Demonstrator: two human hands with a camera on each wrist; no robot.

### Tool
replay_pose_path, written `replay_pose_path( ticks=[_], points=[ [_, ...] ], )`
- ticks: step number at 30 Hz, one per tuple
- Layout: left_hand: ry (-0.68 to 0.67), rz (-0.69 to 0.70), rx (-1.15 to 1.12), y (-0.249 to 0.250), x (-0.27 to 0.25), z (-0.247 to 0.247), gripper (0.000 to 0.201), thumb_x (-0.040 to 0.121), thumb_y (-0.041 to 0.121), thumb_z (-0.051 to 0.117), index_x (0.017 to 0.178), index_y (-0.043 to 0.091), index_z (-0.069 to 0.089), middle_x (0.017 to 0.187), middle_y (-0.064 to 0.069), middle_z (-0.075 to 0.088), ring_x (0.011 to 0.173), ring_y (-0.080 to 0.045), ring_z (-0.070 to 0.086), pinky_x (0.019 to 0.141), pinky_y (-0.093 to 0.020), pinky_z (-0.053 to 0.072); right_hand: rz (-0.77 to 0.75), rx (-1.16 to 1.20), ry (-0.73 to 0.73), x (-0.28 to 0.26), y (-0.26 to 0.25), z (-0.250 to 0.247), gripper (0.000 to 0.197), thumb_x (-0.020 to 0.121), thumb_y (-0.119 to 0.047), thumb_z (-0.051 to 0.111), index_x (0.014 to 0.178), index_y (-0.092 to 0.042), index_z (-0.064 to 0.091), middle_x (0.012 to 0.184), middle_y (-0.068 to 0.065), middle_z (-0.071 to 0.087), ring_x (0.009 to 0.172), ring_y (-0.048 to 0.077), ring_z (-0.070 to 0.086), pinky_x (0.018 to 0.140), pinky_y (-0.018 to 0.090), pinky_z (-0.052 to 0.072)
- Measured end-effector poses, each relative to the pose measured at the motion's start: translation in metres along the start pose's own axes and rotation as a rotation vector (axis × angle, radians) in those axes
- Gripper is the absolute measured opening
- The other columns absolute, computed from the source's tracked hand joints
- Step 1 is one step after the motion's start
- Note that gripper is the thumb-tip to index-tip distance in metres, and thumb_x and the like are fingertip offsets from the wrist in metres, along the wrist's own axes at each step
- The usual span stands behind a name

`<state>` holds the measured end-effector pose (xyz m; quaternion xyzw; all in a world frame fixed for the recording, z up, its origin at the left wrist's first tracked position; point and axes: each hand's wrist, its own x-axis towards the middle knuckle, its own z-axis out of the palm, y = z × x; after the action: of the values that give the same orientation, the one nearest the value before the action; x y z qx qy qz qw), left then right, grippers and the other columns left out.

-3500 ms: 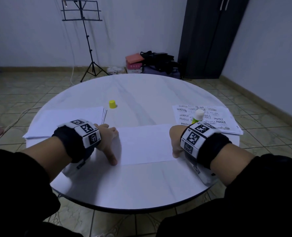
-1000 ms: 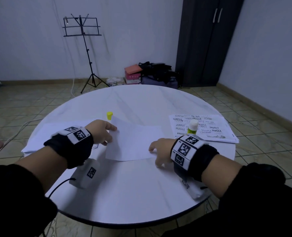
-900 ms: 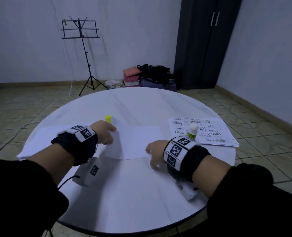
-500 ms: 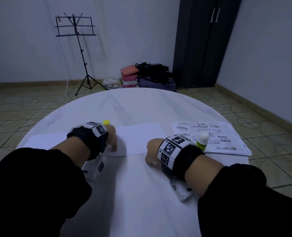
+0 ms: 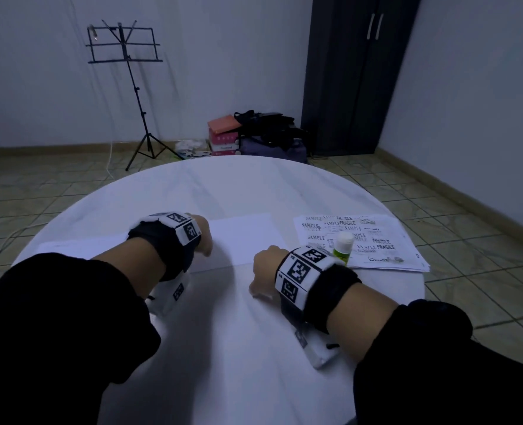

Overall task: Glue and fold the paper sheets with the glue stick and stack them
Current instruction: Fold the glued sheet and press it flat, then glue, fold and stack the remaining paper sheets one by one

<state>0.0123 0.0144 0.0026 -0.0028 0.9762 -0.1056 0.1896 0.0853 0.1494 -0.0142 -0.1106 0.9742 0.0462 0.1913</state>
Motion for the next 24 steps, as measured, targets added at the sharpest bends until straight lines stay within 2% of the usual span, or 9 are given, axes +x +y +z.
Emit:
replay_pose_path(
  ticks=[2, 4, 8, 10, 13, 16, 18, 20, 24],
  points=[
    [0.03, 0.059, -0.018, 0.017, -0.005, -0.001, 0.047, 0.091, 0.036, 0.059, 0.128, 0.007, 0.055, 0.124, -0.007, 0.056, 0.124, -0.024, 0.049, 0.093, -0.03, 0.042, -0.041, 0.047, 0.015, -0.015, 0.009, 0.002, 0.035, 0.092, -0.025, 0.058, 0.122, -0.008, 0.058, 0.09, 0.007, 0.055, 0.11, 0.029, 0.054, 0.092, 0.032, 0.044],
    [0.047, 0.127, -0.069, 0.038, -0.011, -0.001, 0.057, 0.091, 0.038, 0.06, 0.137, 0.007, 0.047, 0.14, -0.008, 0.049, 0.13, -0.025, 0.045, 0.103, -0.034, 0.038, -0.08, 0.06, -0.007, -0.028, 0.021, 0.008, 0.034, 0.092, -0.022, 0.058, 0.122, -0.006, 0.059, 0.093, 0.007, 0.06, 0.104, 0.028, 0.057, 0.082, 0.031, 0.044],
    [0.075, 0.256, -0.107, 0.081, -0.028, -0.006, 0.063, 0.093, 0.041, 0.056, 0.144, 0.008, 0.038, 0.147, -0.008, 0.04, 0.136, -0.024, 0.037, 0.109, -0.034, 0.031, -0.09, -0.037, -0.042, -0.053, 0.043, 0.018, 0.024, 0.088, -0.024, 0.06, 0.107, -0.008, 0.063, 0.091, 0.005, 0.059, 0.089, 0.024, 0.056, 0.062, 0.024, 0.042],
    [0.092, 0.317, -0.146, 0.099, -0.031, -0.012, 0.064, 0.093, 0.04, 0.056, 0.146, 0.011, 0.035, 0.15, -0.006, 0.037, 0.138, -0.023, 0.033, 0.11, -0.032, 0.028, -0.051, -0.027, -0.122, -0.062, 0.059, 0.022, 0.024, 0.085, -0.023, 0.064, 0.105, -0.01, 0.064, 0.093, 0.004, 0.06, 0.089, 0.022, 0.056, 0.062, 0.024, 0.042],
    [0.097, 0.375, -0.209, 0.118, -0.024, -0.021, 0.065, 0.091, 0.039, 0.06, 0.146, 0.014, 0.036, 0.149, -0.004, 0.038, 0.138, -0.021, 0.034, 0.111, -0.031, 0.028, 0.009, 0.034, -0.148, -0.071, 0.094, 0.024, 0.016, 0.08, -0.026, 0.068, 0.087, -0.012, 0.067, 0.077, 0.0, 0.06, 0.076, 0.018, 0.058, 0.066, 0.022, 0.045],
    [0.116, 0.391, -0.235, 0.133, -0.013, -0.029, 0.063, 0.089, 0.035, 0.063, 0.144, 0.015, 0.04, 0.147, -0.003, 0.041, 0.135, -0.021, 0.039, 0.111, -0.032, 0.031, 0.133, 0.094, -0.122, -0.072, 0.13, 0.024, 0.016, 0.088, -0.023, 0.061, 0.098, -0.011, 0.067, 0.067, -0.004, 0.051, 0.058, 0.009, 0.046, 0.053, 0.019, 0.039],
    [0.136, 0.403, -0.225, 0.14, -0.004, -0.034, 0.062, 0.089, 0.034, 0.064, 0.143, 0.015, 0.04, 0.146, -0.004, 0.042, 0.134, -0.021, 0.04, 0.111, -0.032, 0.032, 0.211, 0.138, -0.03, -0.066, 0.153, 0.021, 0.026, 0.091, -0.02, 0.056, 0.113, -0.008, 0.065, 0.076, -0.001, 0.057, 0.063, 0.013, 0.05, 0.06, 0.02, 0.044],
    [0.136, 0.41, -0.196, 0.146, 0.002, -0.038, 0.064, 0.089, 0.034, 0.065, 0.144, 0.014, 0.039, 0.147, -0.004, 0.041, 0.135, -0.021, 0.038, 0.111, -0.031, 0.031, 0.267, 0.109, 0.037, -0.054, 0.173, 0.018, 0.03, 0.094, -0.017, 0.049, 0.119, -0.008, 0.062, 0.106, 0.007, 0.063, 0.085, 0.021, 0.055, 0.079, 0.026, 0.046],
    [0.1, 0.388, -0.136, 0.156, 0.021, -0.038, 0.081, 0.082, 0.035, 0.072, 0.148, 0.014, 0.029, 0.151, -0.005, 0.035, 0.137, -0.024, 0.035, 0.11, -0.033, 0.032, 0.358, -0.055, 0.01, -0.035, 0.193, 0.018, 0.027, 0.096, -0.011, 0.042, 0.119, -0.005, 0.054, 0.133, 0.013, 0.05, 0.118, 0.028, 0.051, 0.099, 0.033, 0.041]
  ],
)
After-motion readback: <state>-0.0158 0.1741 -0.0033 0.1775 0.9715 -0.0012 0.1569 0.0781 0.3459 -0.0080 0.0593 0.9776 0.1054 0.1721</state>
